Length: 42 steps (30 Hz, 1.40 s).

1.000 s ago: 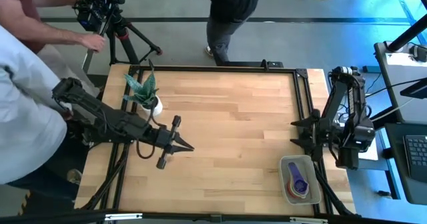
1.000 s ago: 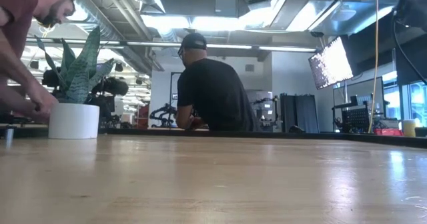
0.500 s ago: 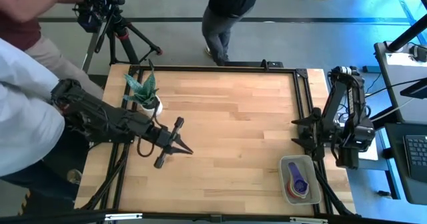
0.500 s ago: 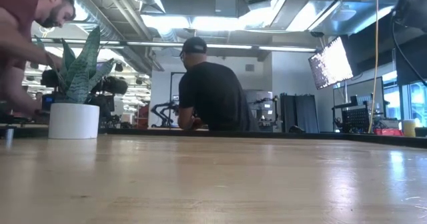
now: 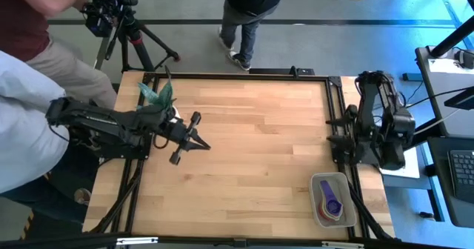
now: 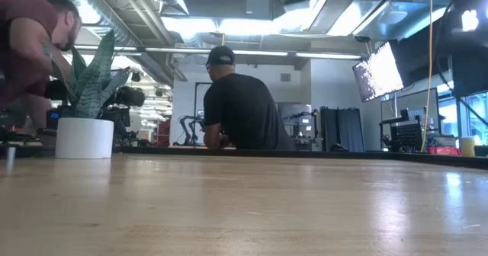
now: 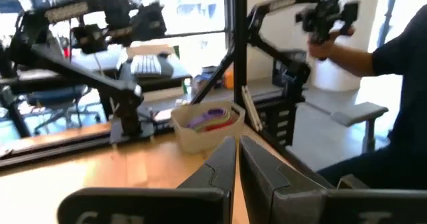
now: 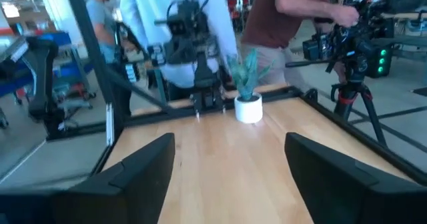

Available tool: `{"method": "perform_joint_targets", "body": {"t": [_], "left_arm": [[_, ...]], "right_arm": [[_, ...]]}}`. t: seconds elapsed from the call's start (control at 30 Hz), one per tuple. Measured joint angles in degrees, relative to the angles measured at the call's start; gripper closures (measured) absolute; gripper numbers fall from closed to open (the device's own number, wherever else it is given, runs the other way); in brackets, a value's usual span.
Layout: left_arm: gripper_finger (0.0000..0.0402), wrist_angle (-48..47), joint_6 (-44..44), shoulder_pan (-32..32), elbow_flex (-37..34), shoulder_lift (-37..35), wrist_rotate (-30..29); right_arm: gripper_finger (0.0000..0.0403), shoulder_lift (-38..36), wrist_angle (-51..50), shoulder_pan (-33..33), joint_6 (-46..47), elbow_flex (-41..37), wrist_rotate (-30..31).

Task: Nest measuring cups in basket
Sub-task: Return to Home Position

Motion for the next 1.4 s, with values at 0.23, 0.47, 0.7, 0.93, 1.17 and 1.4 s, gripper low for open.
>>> {"method": "perform_joint_targets", "body": {"t": [0.23,0.47,0.7,0.93,1.17,1.4], "left_arm": [[0.0388,5.20,-0.70,3.62,-1.28,2.14,6.60],[0.0388,8.06,-2.59,7.49,-1.22,3.63,12.87],[0.0388,8.67,-0.86,7.55,-1.20,3.61,15.62],[0.0388,10.93,0.57,7.88,-1.16,5.19,17.73],[0.0388,16.69,-2.02,10.03,-1.14,9.02,21.27],[0.0388,20.21,-4.67,12.35,-1.14,11.81,23.30]], "right_arm": [[0.0119,-12.19,-0.01,0.00,-0.35,-8.04,2.68],[0.0119,-15.96,6.86,0.15,0.01,-10.71,2.72],[0.0119,-12.84,18.69,-0.45,-12.30,-10.69,3.06],[0.0119,-10.53,19.13,-0.46,-8.42,-12.37,2.90],[0.0119,-6.29,23.46,-2.84,-1.29,-17.82,2.47],[0.0119,-1.32,26.34,-6.66,-0.77,-18.06,2.58]]}}
